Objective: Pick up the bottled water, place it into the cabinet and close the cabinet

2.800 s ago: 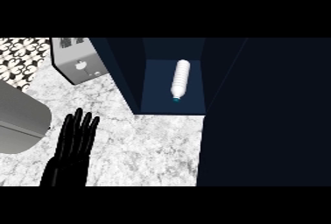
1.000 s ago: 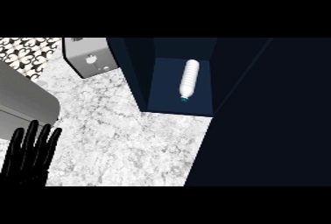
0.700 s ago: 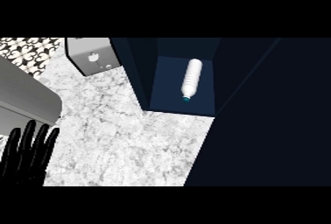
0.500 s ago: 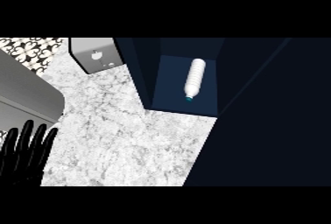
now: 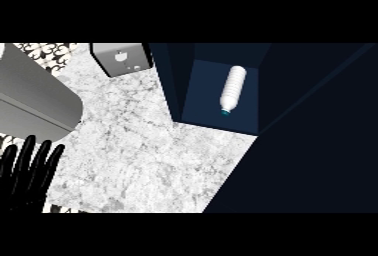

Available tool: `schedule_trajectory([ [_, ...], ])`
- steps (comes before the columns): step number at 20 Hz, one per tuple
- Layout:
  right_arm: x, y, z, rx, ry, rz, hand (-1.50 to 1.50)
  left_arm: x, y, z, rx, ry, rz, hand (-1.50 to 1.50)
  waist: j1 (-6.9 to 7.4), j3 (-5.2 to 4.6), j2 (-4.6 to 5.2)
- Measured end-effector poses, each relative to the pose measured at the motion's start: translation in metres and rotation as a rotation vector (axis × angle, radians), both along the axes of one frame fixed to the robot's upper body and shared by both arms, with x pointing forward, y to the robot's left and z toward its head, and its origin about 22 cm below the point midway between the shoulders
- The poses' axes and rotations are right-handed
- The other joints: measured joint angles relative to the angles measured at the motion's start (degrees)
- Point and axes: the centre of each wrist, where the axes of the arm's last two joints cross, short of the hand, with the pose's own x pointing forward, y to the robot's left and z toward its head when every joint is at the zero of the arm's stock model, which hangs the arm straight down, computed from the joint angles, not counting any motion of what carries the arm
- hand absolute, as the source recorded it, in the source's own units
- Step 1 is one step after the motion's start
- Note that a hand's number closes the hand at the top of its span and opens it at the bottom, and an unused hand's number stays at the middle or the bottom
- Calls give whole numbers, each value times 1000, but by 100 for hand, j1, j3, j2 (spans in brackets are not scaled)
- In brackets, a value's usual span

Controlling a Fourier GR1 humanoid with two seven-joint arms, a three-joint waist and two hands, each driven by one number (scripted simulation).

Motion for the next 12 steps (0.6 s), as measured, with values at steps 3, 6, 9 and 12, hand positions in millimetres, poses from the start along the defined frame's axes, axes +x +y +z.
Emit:
schedule_trajectory([
  [3, 1, -3, -4, 40, 63, -31, 150, -1, 3, -1, 2, 8, 3, -150, -86, 0, -38],
  [6, 3, -8, -5, 80, 89, -98, 150, -1, 7, -2, 4, 11, 18, -150, -194, -3, -67],
  [9, 6, -12, -8, 123, 120, -175, 150, -3, 10, -3, 6, 17, 32, -150, -277, -10, -103],
  [12, 12, -17, -10, 165, 136, -247, 150, -4, 12, -3, 0, 18, 37, -150, -310, -16, -111],
])
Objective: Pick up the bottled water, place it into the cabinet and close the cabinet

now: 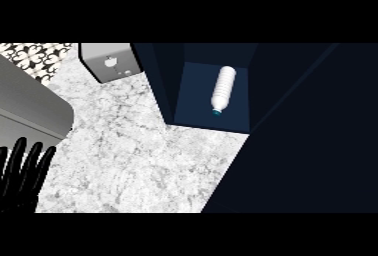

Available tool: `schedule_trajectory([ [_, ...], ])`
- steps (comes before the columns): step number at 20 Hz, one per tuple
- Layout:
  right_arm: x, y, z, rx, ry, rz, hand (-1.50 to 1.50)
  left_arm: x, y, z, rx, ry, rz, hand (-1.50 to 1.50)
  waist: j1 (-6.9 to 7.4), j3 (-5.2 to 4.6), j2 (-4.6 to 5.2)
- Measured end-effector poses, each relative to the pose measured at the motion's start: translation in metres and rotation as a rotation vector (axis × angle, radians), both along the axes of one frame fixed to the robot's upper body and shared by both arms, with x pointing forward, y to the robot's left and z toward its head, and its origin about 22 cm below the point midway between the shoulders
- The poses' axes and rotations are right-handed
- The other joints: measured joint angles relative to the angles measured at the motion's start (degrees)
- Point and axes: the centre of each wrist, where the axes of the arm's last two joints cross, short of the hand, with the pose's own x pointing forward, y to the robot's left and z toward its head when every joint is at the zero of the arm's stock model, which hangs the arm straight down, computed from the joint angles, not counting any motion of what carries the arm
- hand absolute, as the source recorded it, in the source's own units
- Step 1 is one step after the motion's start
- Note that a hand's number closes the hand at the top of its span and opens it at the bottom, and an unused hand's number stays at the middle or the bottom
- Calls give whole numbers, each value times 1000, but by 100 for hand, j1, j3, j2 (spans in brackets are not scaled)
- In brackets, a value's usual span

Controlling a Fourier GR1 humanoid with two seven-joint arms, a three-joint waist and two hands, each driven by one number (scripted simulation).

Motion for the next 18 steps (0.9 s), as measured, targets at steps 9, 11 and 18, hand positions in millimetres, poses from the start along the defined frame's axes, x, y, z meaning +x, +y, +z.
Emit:
schedule_trajectory([
  [9, 61, -1, -12, 67, 122, -332, 150, 1, 2, 0, -11, -2, -22, -150, 124, 42, 55],
  [11, 82, 7, -12, 70, 152, -388, 150, 1, 1, 0, -17, -1, -31, -150, 156, 52, 51],
  [18, 161, 40, 7, 69, 227, -515, 150, 4, 3, -4, -19, 4, -36, -150, 137, 86, 21],
])
